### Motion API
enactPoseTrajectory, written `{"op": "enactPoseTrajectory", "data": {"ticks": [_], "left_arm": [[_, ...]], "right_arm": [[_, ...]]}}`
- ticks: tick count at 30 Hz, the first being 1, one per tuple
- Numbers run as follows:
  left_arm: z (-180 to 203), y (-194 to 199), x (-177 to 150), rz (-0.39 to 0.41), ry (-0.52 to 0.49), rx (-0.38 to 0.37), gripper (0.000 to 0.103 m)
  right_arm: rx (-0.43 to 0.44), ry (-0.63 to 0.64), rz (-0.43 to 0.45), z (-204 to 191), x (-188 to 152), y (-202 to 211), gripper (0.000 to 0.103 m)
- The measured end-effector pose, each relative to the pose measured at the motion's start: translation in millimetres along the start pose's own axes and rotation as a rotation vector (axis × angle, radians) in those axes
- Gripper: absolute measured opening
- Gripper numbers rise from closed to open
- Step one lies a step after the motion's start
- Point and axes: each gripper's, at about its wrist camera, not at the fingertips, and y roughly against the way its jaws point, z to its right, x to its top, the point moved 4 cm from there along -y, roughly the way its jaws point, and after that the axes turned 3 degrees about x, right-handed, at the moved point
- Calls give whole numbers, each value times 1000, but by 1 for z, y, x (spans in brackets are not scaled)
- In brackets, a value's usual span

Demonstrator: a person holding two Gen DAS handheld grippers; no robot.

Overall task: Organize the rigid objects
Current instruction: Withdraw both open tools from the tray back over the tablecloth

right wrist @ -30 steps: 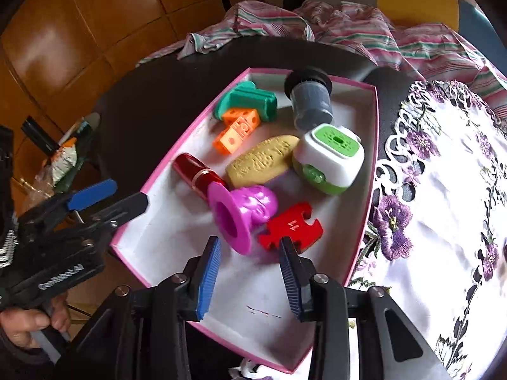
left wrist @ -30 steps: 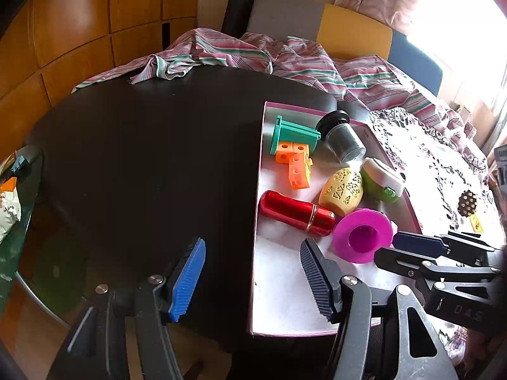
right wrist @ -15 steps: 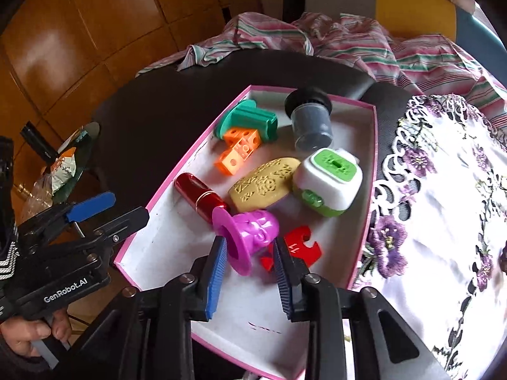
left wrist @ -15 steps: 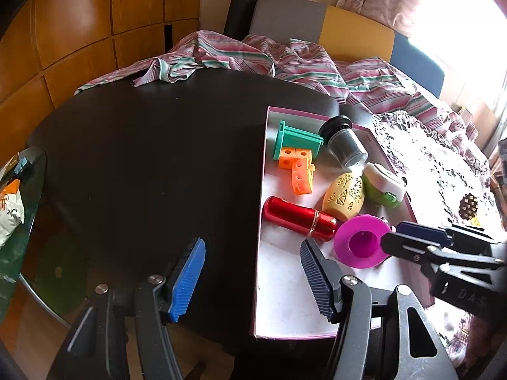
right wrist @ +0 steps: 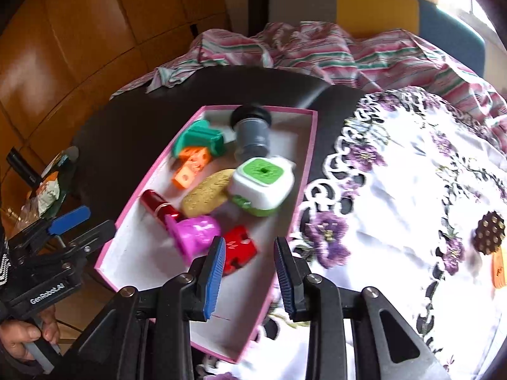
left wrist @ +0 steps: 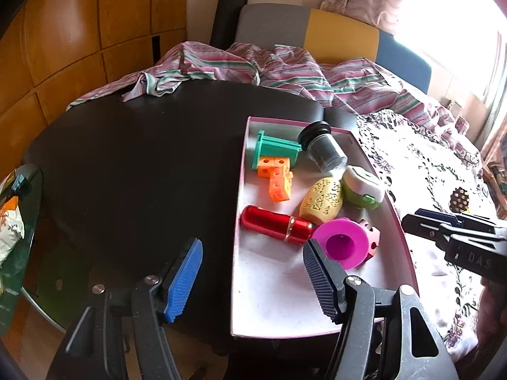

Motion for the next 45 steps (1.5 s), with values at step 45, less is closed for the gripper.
{"op": "enactPoseTrajectory", "data": {"ticks": [45], "left_arm": [[189,-4,30,24,-343,-177,67]], "right_arm": [[-453,-783,251,354,-58,134,33]]}}
